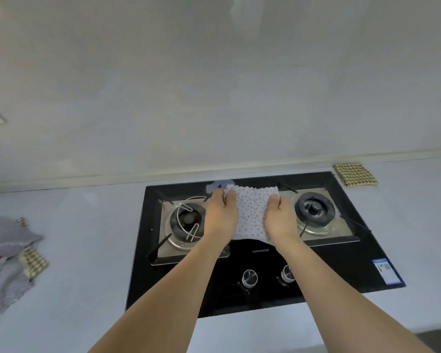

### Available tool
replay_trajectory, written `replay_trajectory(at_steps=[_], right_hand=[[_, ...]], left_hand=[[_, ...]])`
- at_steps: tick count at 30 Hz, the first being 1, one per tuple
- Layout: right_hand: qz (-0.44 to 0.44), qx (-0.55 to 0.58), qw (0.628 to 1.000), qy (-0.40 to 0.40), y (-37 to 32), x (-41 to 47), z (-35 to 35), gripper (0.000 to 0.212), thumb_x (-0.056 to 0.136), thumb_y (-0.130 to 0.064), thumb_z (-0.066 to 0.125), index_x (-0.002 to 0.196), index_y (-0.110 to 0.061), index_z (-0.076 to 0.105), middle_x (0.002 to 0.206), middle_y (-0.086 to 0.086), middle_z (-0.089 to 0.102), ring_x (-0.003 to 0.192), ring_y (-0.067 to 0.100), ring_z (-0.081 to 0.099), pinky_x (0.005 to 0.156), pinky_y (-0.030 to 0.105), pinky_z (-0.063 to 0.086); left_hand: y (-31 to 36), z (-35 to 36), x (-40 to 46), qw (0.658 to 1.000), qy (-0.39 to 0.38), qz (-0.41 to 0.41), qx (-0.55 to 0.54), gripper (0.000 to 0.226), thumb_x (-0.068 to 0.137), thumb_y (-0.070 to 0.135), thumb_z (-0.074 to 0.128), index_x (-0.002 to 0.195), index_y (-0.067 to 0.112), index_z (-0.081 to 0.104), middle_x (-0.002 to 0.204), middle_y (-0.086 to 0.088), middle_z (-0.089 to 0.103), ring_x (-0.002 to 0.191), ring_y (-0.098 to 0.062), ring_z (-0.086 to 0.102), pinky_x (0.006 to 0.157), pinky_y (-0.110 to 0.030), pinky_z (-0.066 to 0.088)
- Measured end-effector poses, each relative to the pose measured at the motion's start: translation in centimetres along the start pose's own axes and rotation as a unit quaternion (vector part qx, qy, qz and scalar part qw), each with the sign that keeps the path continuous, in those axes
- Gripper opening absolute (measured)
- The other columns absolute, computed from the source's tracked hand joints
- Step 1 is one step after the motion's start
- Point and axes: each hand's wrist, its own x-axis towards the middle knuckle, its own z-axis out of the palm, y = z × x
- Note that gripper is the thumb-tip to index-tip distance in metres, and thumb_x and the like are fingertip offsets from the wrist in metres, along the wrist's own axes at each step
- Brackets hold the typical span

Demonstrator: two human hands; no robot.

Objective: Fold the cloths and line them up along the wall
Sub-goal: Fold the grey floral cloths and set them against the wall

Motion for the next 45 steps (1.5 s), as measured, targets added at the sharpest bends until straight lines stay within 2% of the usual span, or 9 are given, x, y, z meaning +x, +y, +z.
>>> replay_trajectory(at_steps=[4,13,16,20,26,31,35,40,45], right_hand=[[0.046,0.011,0.999,-0.001,3.4,3.4,-6.0,0.048,0.104,-0.039,0.028,0.135,-0.004,0.042,0.13,0.011,0.051,0.121,0.029,0.048,0.097,0.038,0.038],[0.133,0.189,0.971,-0.059,11.6,12.6,-21.4,0.019,0.099,-0.026,0.043,0.109,-0.013,0.053,0.116,0.017,0.06,0.104,0.026,0.06,0.089,0.046,0.053],[0.18,0.236,0.951,-0.085,13.5,14.3,-26.0,0.027,0.099,-0.018,0.045,0.125,-0.014,0.046,0.121,0.012,0.059,0.106,0.027,0.061,0.076,0.038,0.055],[0.197,0.252,0.946,-0.054,15.5,16.4,-29.6,0.032,0.097,-0.012,0.046,0.128,-0.018,0.045,0.127,0.01,0.055,0.113,0.027,0.057,0.075,0.033,0.051],[0.225,0.279,0.933,0.003,18.7,21.0,-35.1,0.031,0.096,-0.005,0.041,0.125,-0.011,0.051,0.112,0.011,0.059,0.081,0.02,0.057,0.063,0.03,0.047],[0.238,0.281,0.93,0.012,21.2,28.4,-40.0,0.029,0.099,-0.01,0.041,0.123,-0.008,0.058,0.119,0.013,0.063,0.094,0.025,0.06,0.07,0.032,0.049],[0.232,0.267,0.934,-0.051,21.8,34.1,-43.2,0.022,0.098,-0.018,0.043,0.09,-0.013,0.064,0.093,0.007,0.064,0.08,0.022,0.059,0.068,0.03,0.043],[0.265,0.259,0.927,-0.064,23.5,40.6,-44.6,0.028,0.096,-0.022,0.045,0.118,-0.014,0.061,0.115,0.007,0.065,0.096,0.022,0.06,0.074,0.033,0.046],[0.263,0.239,0.933,-0.065,24.5,46.3,-43.8,0.032,0.094,-0.022,0.045,0.121,-0.015,0.06,0.115,0.006,0.064,0.1,0.021,0.061,0.093,0.04,0.049]], left_hand=[[1.2,6.8,1.0,0.996,-0.079,-0.038,0.017,0.017,0.101,0.034,0.04,0.09,0.023,0.046,0.081,0.002,0.048,0.07,-0.011,0.044,0.06,-0.024,0.035],[7.1,23.0,0.6,0.989,-0.119,-0.084,0.002,0.022,0.101,0.036,0.043,0.11,0.021,0.056,0.099,0.003,0.058,0.093,-0.017,0.058,0.087,-0.036,0.052],[8.1,27.3,-0.2,0.988,-0.119,-0.095,0.018,0.025,0.102,0.037,0.039,0.115,0.023,0.055,0.099,0.006,0.056,0.096,-0.019,0.056,0.083,-0.035,0.052],[9.3,32.4,-0.7,0.986,-0.122,-0.112,0.005,0.016,0.102,0.033,0.039,0.094,0.027,0.052,0.086,0.006,0.052,0.085,-0.02,0.053,0.082,-0.04,0.052],[11.1,41.1,0.8,0.974,-0.159,-0.159,-0.017,0.018,0.098,0.03,0.049,0.092,0.019,0.062,0.09,-0.008,0.061,0.078,-0.024,0.061,0.067,-0.037,0.056],[12.4,49.5,4.0,0.969,-0.172,-0.171,-0.038,0.015,0.097,0.022,0.053,0.1,0.016,0.066,0.097,-0.007,0.07,0.087,-0.027,0.067,0.063,-0.037,0.06],[13.5,55.4,7.9,0.973,-0.154,-0.172,-0.027,0.015,0.096,0.019,0.055,0.097,0.012,0.068,0.092,-0.01,0.072,0.085,-0.028,0.069,0.066,-0.04,0.061],[14.5,60.5,12.1,0.973,-0.147,-0.175,-0.019,0.013,0.096,0.02,0.056,0.091,0.012,0.065,0.09,-0.012,0.07,0.078,-0.028,0.068,0.061,-0.034,0.059],[14.4,63.4,15.6,0.976,-0.12,-0.182,-0.002,0.017,0.094,0.02,0.056,0.079,0.012,0.059,0.076,-0.012,0.06,0.064,-0.025,0.058,0.045,-0.023,0.046]])
